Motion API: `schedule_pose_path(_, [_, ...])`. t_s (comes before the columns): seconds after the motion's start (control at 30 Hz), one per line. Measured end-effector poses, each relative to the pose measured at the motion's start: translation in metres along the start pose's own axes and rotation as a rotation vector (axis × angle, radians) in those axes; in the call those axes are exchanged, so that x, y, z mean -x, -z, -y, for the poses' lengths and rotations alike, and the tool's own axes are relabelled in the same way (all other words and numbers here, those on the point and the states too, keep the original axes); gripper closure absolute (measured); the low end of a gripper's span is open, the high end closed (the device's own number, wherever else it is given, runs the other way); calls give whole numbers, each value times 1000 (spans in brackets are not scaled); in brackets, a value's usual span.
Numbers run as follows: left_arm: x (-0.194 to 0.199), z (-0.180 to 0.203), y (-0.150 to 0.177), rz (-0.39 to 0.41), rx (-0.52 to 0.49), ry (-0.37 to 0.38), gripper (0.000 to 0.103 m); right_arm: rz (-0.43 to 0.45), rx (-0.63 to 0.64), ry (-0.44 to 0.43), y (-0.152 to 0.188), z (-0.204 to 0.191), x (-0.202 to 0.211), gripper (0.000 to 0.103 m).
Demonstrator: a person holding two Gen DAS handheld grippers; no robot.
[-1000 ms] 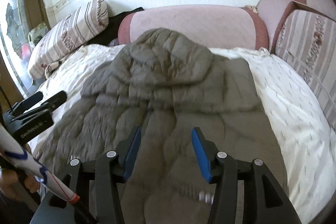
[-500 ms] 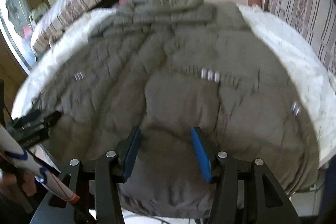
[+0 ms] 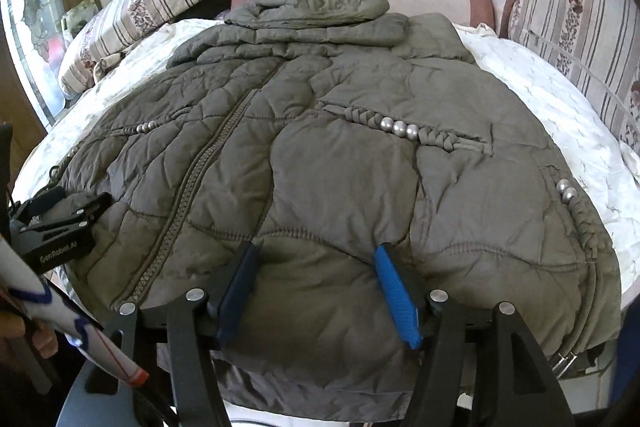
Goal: Fold large clothes
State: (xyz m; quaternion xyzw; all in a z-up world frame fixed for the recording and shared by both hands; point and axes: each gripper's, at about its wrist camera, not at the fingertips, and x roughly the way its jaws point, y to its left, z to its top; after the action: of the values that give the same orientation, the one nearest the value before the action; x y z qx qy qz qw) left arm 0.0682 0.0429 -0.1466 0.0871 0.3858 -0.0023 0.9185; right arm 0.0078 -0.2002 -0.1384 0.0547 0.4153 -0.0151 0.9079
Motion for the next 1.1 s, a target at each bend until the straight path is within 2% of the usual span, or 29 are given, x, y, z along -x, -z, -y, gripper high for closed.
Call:
schedule_pose_path(0.5, [0,-3,4,35,-8,12,3,17,-7,5,1,3,1,31])
schedule_pose_path(0.73, [-2,-6,3,23,8,34,3,21,-29,-10,2,6,3,28])
schedule_pose_path(0.9, [9,-8,1,9,-19,57,3,-2,-26,-37,0,8,10,27])
schedule_pose_path(1.03, [32,-36,-3,24,81,121,3,53,-75,-78,-5,25,35,27])
schedule_pose_path(1.1, [42,-52,-6,42,120,119,3,98,-147,-84,-9,47,53,27])
